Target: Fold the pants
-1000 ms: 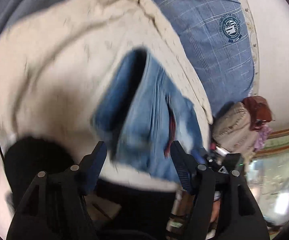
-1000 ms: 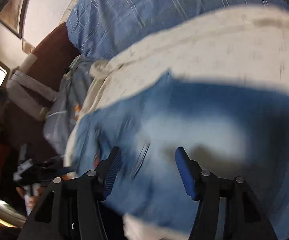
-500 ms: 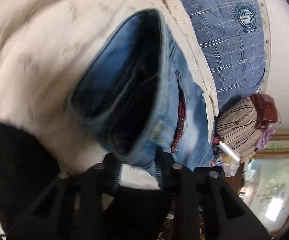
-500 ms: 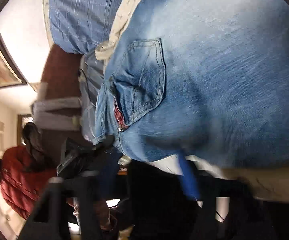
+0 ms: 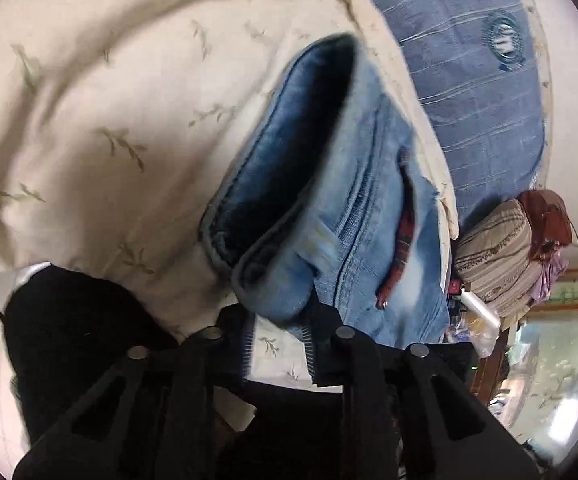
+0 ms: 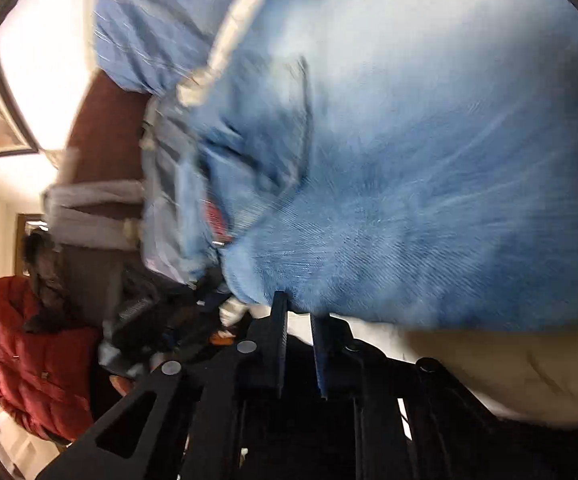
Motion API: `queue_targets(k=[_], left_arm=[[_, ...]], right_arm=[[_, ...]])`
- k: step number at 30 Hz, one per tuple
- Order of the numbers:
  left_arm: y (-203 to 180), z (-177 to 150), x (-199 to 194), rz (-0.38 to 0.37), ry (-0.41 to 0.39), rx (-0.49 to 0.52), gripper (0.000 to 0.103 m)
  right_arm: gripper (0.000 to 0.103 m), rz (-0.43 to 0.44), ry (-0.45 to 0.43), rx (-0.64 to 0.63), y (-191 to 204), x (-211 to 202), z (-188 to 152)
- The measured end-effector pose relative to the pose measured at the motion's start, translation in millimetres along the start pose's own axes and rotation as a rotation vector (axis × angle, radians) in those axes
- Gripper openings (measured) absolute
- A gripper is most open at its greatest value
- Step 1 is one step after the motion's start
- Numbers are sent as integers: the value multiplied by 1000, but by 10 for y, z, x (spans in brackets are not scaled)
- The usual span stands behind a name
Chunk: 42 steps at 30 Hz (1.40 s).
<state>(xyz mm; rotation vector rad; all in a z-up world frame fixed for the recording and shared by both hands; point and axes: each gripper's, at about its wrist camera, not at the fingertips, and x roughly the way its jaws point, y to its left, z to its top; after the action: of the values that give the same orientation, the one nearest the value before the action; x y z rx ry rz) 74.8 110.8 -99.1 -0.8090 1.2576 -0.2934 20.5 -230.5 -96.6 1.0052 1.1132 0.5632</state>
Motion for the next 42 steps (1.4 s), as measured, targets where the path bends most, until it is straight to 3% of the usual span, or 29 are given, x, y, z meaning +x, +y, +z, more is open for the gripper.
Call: queue_targets(k=[3,5,6,8,9,10,14,16,18,19,21,23,25,26,29,31,34,35,38,42], left_arm=[[-86,-58,-173,-1,-40,61,34],[-106,-67,-263,-33,-56,71,49],[-126,-57,-304,-39,-66,75,52],[-146,8,-345,-32,-79,60,56],[-168,68,-343,-18,-82,49,57],[-183,107,-337,-4,-87,48,58],[-216,265,-149,47,-82,22,61],[-209,315,-28,64,-42,-8,61],[-245,328,98,86,-5,-37,59],[-291,324,93,108,-17,-24,57],[-410,319,34,145,-67,33,51],[-454,342,48,201,-104,50,51],[-391,364,168,258,-90,42,47],[-338,369,255,261,-64,29,44],[-330,340,183,248,-69,20,43],[-343,302,45,220,-65,31,43],[-377,175,-187,163,-83,75,43],[-387,108,-248,139,-80,97,45],[-389,-99,-354,62,-61,132,61],[-383,-289,-303,-7,9,148,62]], right_arm=[[38,-54,-156,-43,-5,-689,108],[50,-153,-319,-48,-138,-1324,205],[51,-260,-434,-45,-263,-1776,298],[54,-421,-556,-28,-459,-2327,384],[54,-544,-628,17,-616,-2670,473],[56,-595,-656,48,-721,-2844,535],[65,-588,-611,93,-1093,-3009,889],[65,-643,-575,58,-1171,-2916,1048],[31,-645,-554,-60,-1074,-2842,1100],[5,-678,-558,-117,-931,-2794,1088],[2,-658,-638,-192,-801,-2889,1024],[2,-678,-655,-158,-920,-2905,1028],[3,-744,-563,-87,-1194,-2774,1165],[4,-750,-564,-91,-1218,-2751,1146],[12,-687,-654,-72,-1135,-2924,1001],[20,-601,-694,-48,-1097,-3063,849],[50,-538,-725,-12,-1102,-3212,522],[53,-543,-729,3,-1123,-3210,378],[54,-546,-723,73,-1260,-3166,95],[55,-531,-710,156,-1450,-3004,-106]])
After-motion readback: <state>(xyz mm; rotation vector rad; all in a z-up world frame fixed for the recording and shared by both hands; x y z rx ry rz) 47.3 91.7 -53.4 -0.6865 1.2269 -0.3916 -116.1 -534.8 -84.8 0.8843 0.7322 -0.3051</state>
